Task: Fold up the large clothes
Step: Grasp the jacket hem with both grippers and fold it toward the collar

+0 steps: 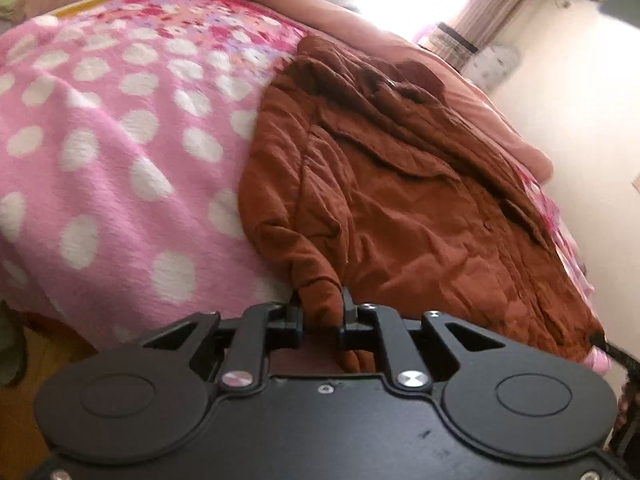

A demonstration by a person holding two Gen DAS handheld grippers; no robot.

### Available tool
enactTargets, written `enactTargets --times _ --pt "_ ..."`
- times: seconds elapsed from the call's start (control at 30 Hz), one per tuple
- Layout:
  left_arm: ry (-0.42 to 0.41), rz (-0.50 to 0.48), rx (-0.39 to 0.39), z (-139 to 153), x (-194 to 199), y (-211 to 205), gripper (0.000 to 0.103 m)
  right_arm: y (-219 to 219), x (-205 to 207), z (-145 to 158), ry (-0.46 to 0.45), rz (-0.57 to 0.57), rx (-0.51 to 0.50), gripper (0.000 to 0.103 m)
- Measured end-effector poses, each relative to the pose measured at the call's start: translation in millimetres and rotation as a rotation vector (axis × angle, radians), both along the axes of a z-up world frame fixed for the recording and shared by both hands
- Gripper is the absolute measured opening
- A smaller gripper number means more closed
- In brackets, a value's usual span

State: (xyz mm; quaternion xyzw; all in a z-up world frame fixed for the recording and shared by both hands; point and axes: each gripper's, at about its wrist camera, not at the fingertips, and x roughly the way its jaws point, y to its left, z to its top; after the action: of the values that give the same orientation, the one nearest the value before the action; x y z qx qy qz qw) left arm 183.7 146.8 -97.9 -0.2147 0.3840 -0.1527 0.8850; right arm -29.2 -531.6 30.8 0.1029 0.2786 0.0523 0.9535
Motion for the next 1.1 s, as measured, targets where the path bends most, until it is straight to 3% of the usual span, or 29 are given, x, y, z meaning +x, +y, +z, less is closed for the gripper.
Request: enactTargets --times 0.2,0.37,0.57,0.83,1.1 --pt "-0.020 0.020 -0.136 14.7 -0.9 15.8 0.011 -6.0 -1.6 7.3 -0.035 0.003 0.051 0.012" --pt "-0.075 -0.025 -0.181 41.9 12.0 8.4 0.011 -8.3 -1.2 27.0 -0.100 0.023 0.090 0.012" --pt "-0.072 -0.069 -0.238 63.6 52.9 3.4 0.011 -13.2 19.9 53.0 -0.144 0.045 0.124 0.012" --pt "-0.081 -0.038 -0.206 92.8 122.7 -4.1 0.011 -23.7 72.9 88.0 -0.176 0.057 0.135 0.011" --pt "-0.074 -0.021 -0.156 118.3 222.6 -23.3 0.011 -27.7 171.5 106.3 -0.143 0.046 0.163 0.011"
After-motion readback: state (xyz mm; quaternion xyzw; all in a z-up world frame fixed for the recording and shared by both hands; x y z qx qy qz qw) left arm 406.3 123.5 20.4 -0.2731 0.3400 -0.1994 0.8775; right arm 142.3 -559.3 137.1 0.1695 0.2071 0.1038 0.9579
